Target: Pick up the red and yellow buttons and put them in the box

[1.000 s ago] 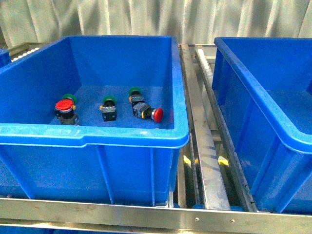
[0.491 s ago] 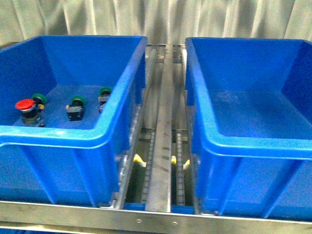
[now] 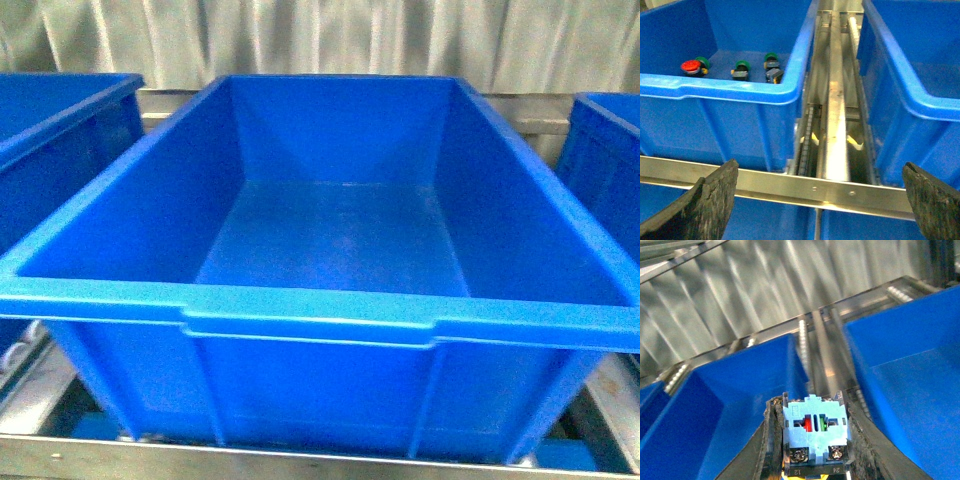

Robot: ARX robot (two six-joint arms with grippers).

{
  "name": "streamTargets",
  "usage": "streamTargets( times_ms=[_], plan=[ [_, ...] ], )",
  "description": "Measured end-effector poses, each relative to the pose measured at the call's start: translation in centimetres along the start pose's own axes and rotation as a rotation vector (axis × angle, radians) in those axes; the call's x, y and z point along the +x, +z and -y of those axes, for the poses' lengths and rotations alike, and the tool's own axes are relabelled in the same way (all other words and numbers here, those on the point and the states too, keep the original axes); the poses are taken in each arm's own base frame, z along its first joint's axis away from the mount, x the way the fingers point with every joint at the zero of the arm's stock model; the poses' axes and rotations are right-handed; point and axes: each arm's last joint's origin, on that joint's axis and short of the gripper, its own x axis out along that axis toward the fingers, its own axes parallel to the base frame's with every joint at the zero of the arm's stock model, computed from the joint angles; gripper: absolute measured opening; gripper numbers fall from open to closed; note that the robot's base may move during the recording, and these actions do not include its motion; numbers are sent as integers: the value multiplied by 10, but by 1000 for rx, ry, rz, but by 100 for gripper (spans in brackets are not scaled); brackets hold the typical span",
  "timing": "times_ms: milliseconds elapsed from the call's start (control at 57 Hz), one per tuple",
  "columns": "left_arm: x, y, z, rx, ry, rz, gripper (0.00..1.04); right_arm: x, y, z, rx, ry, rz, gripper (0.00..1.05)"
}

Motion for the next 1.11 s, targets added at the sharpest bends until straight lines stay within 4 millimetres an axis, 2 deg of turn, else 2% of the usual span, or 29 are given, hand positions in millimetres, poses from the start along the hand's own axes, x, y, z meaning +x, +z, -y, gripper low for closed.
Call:
streamTargets(
  times_ms=[70, 140, 263, 439, 544, 684, 842, 965, 1105],
  plan=[
    [0, 0, 0, 0, -7, 0, 97, 11, -4, 7, -25, -1, -26, 26],
    [0, 0, 0, 1, -7, 0, 97, 29, -12, 19, -78, -20, -80, 26],
    [0, 0, 0, 1, -3, 0, 97, 58, -23, 28, -174, 12, -161, 26],
    [0, 0, 0, 0, 0, 0, 97, 104, -56, 48, -313, 6, -335, 26],
    [0, 0, 0, 0, 0, 0, 97, 125, -74, 60, -365, -8, -404, 26],
    [0, 0, 0, 0, 0, 0, 97, 146, -93, 77, -415, -49, -463, 26],
    [0, 0, 0, 0, 0, 0, 97, 160, -103, 92, -442, -77, -478, 26],
    [0, 0, 0, 0, 0, 0, 97, 164, -101, 100, -454, -96, -462, 43],
    [0, 0, 0, 0, 0, 0, 97, 162, -89, 102, -446, -97, -429, 69]
  ],
)
